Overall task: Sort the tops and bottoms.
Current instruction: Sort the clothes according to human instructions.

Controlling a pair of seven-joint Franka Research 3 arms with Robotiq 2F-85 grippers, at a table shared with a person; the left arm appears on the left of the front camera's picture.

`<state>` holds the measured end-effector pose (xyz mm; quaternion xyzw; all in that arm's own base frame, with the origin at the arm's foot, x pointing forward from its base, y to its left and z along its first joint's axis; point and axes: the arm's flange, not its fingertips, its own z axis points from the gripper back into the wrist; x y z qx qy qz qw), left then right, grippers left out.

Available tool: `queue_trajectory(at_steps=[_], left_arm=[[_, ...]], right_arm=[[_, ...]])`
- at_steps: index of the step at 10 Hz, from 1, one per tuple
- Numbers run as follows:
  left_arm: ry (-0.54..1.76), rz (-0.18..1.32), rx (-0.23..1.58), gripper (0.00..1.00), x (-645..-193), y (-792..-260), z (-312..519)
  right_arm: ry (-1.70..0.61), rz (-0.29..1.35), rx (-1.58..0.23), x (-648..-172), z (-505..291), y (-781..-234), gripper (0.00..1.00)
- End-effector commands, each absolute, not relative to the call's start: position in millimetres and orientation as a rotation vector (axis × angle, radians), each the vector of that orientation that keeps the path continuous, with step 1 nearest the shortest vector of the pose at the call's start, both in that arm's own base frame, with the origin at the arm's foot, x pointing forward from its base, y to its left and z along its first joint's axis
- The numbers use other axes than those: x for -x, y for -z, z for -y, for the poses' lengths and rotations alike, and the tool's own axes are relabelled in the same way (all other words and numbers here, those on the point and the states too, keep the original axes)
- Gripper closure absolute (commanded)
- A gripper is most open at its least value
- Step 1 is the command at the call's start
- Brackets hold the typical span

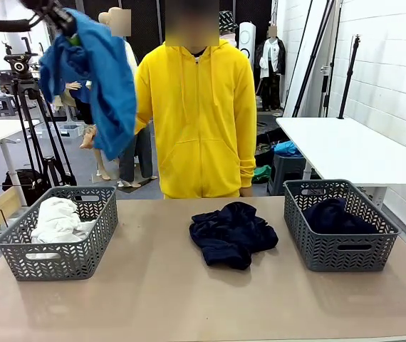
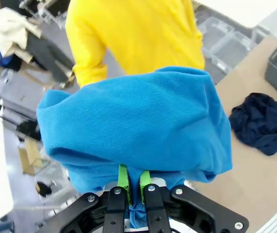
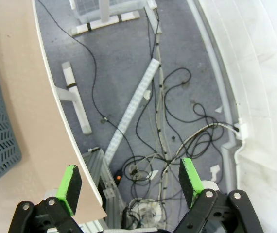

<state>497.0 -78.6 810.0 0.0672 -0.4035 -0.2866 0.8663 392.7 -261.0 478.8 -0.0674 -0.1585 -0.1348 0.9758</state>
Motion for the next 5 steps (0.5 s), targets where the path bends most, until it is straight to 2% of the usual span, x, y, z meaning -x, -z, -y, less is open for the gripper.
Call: queue_trajectory(at_steps=[1,5], left_arm=[[0.499,0.778,-0.151,1.00,-486.8,-772.2,55.1],[0.356,0.613,-0.098,1.00,-490.9,-688.0,-1.7]], right_arm=[[0.263,0.311,0.145,-393.1,259.9,-479.5,0.00],[0.263,0.311,0.145,-393.1,259.9,-479.5,0.00]])
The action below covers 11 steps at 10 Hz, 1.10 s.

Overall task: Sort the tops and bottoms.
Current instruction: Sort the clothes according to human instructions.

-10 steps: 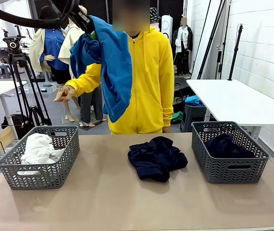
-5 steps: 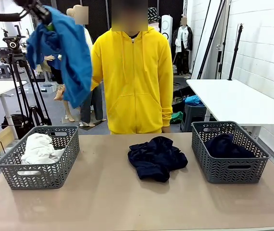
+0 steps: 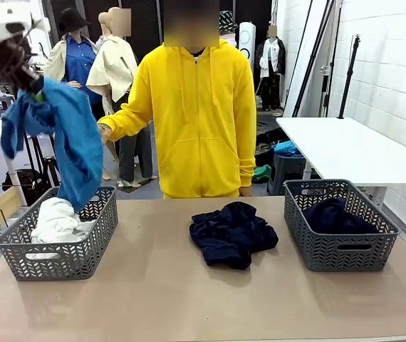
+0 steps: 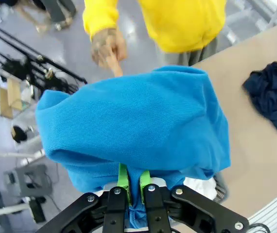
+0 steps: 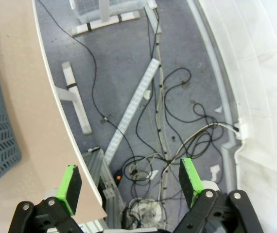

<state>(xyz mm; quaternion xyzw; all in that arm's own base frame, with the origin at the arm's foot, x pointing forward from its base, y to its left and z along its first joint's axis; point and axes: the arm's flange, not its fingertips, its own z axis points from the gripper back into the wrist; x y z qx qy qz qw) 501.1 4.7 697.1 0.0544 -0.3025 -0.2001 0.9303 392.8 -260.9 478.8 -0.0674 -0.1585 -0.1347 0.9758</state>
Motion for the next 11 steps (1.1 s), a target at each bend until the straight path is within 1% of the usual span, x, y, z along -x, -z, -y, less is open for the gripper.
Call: queue_trajectory(at_steps=[1,3,4,6,8,9,10,11], left_arm=[[0.365,0.574,-0.066,1.00,-492.3,-658.8,-2.3],[0.324,0.418,-0.041,1.00,-496.1,-586.0,-3.9],[0.308,0.389,-0.036,1.00,-494.7,-557.8,-4.4],[0.325,0.350,-0.024,1.00,-489.8,-512.6,-8.3],[0.305,0.306,-0.016,1.00,-496.0,-467.6,-14.5],[0.296,0.253,0.015,1.00,-496.7,-450.4,-14.2],[0.290,0.189,0.085,1.00,-494.5,-437.2,-12.7],[0.281,0.116,0.100,1.00,-489.3,-420.1,-10.1]], right_arm=[[0.263,0.311,0.145,-393.1,259.9,-479.5,0.00],[0.263,0.311,0.145,-393.1,259.9,-479.5,0.00],[0.263,0.311,0.145,-393.1,259.9,-479.5,0.00],[0.263,0.311,0.145,-393.1,259.9,-479.5,0.00],[0.263,0.311,0.145,-393.1,259.9,-479.5,0.00],[0.263,0.311,0.145,-393.1,259.9,-479.5,0.00],[0.263,0.311,0.145,-393.1,259.9,-479.5,0.00],[0.263,0.311,0.145,-393.1,259.9,-479.5,0.00]])
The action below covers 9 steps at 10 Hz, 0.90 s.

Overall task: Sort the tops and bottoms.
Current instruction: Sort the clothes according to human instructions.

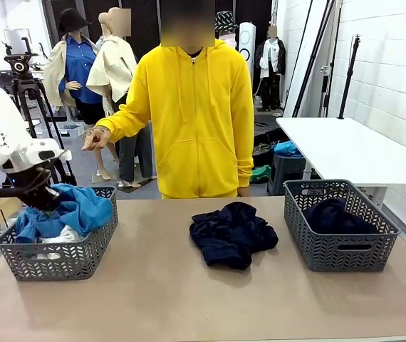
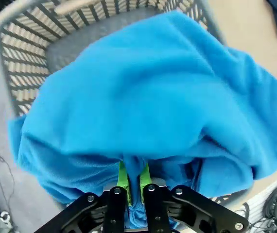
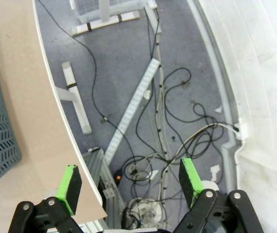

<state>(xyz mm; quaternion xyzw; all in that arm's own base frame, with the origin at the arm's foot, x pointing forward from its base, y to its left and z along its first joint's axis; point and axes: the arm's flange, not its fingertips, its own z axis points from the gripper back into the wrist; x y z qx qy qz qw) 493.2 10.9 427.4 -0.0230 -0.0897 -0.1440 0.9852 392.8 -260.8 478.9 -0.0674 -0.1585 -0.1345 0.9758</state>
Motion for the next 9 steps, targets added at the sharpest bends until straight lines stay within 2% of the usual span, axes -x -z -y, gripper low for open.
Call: queue_trajectory(at_steps=[1,3,4,8,9], left_arm=[[0.264,0.112,0.095,1.00,-488.0,-417.2,-9.9],[0.234,0.122,0.097,1.00,-489.7,-429.5,-11.5],[0.227,0.136,0.090,0.96,-491.1,-437.8,-10.5],[0.244,0.166,0.049,0.16,-490.9,-463.0,-5.1],[0.233,0.171,0.046,0.00,-492.0,-469.0,-5.5]], right_arm=[[0.263,0.311,0.145,-393.1,259.9,-479.5,0.00],[0.263,0.311,0.145,-393.1,259.9,-479.5,0.00],[0.263,0.311,0.145,-393.1,259.9,-479.5,0.00],[0.263,0.311,0.145,-393.1,259.9,-479.5,0.00],[0.263,0.311,0.145,-393.1,259.9,-479.5,0.00]])
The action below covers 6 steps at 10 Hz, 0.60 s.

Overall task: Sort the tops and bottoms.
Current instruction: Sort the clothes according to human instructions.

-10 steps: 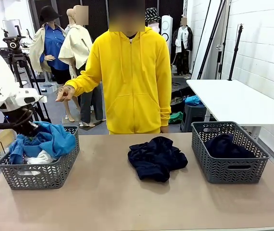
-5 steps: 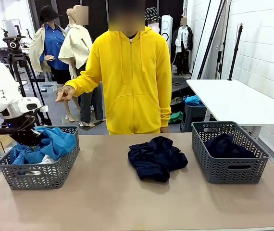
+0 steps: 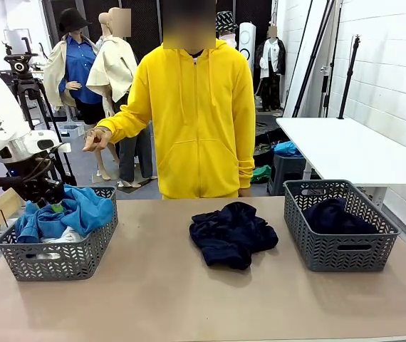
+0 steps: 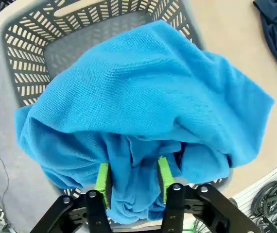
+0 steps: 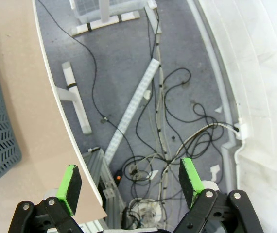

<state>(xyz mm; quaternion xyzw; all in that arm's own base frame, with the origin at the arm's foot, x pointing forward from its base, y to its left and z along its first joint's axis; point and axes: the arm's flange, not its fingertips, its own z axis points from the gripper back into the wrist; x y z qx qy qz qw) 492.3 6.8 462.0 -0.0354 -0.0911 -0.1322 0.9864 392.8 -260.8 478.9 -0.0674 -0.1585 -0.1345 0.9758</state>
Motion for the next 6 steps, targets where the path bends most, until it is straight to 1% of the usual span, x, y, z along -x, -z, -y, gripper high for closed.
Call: queue_trajectory(at_steps=[1,4,6], left_arm=[[0.217,0.176,0.050,0.00,-491.8,-477.9,-6.4],[0.158,0.186,0.019,0.00,-487.8,-515.5,-13.5],[0.111,0.258,-0.016,0.00,-480.8,-548.5,-39.9]], right_arm=[[0.263,0.311,0.145,-393.1,259.9,-479.5,0.00],[0.263,0.311,0.145,-393.1,259.9,-479.5,0.00],[0.263,0.311,0.145,-393.1,259.9,-479.5,0.00]])
